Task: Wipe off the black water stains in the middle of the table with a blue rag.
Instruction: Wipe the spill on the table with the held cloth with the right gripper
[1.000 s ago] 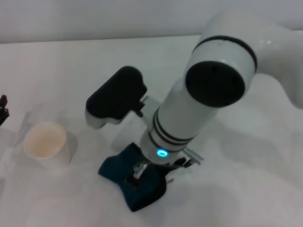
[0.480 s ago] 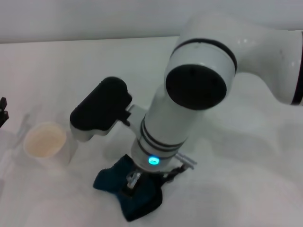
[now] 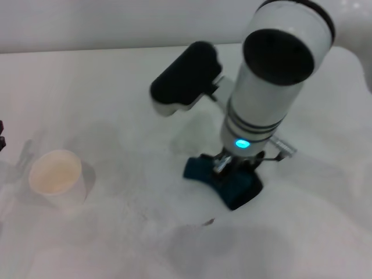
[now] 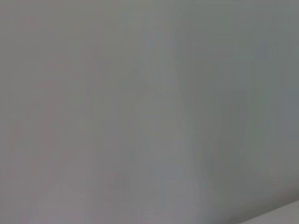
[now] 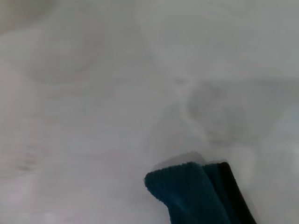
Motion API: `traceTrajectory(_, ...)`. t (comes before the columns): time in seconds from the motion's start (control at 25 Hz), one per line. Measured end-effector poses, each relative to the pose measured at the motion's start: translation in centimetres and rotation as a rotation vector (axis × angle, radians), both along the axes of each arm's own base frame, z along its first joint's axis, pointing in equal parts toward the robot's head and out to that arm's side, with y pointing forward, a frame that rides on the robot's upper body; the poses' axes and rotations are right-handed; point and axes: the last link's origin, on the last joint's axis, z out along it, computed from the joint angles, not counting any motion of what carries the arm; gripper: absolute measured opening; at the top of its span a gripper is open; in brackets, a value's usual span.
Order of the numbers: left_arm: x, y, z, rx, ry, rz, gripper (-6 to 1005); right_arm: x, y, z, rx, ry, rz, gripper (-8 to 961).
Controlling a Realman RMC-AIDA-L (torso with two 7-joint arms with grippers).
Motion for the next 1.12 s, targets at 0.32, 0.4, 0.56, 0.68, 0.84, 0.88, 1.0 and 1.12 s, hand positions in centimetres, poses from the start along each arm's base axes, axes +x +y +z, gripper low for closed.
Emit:
traceTrajectory(0.32, -0.1, 0.2, 0.1, 0.003, 0.004, 0.006, 880, 1.9, 0.4, 1.0, 0.023, -0.017, -0.044, 74)
traceTrajectory(0.4, 0.0, 0.3, 0.1, 0.003, 0.004, 0.004, 879, 1.6, -0.3, 0.3, -0.011, 0.007, -0.047, 74)
traceTrajectory(0.56, 0.0, 0.4, 0.1, 0.003, 0.004, 0.003, 879, -0.2, -2.5, -1.5, -0.114, 0.078, -0.021, 75)
traceTrajectory(0.68, 0.0, 0.4, 0.1, 0.003, 0.004, 0.003, 879, -1.5, -3.6, -2.4, -0.161, 0.134, 0.0, 75)
traceTrajectory(0.84, 0.1, 0.5, 0.1, 0.003, 0.004, 0.001, 880, -2.9, -4.9, -3.7, -0.227, 0.178, 0.03, 76)
traceTrajectory(0.88, 0.1, 0.5, 0.1, 0.003, 0.004, 0.0, 880, -3.2, -5.2, -4.2, -0.249, 0.188, 0.038, 76)
traceTrajectory(1.0, 0.1, 0.5, 0.1, 0.003, 0.004, 0.0, 880, -3.5, -6.2, -5.3, -0.304, 0.221, 0.048, 76)
traceTrajectory(1.12, 0.2, 0.5, 0.1, 0.002, 0.001, 0.0, 880, -3.5, -6.4, -6.2, -0.321, 0.261, 0.045, 77)
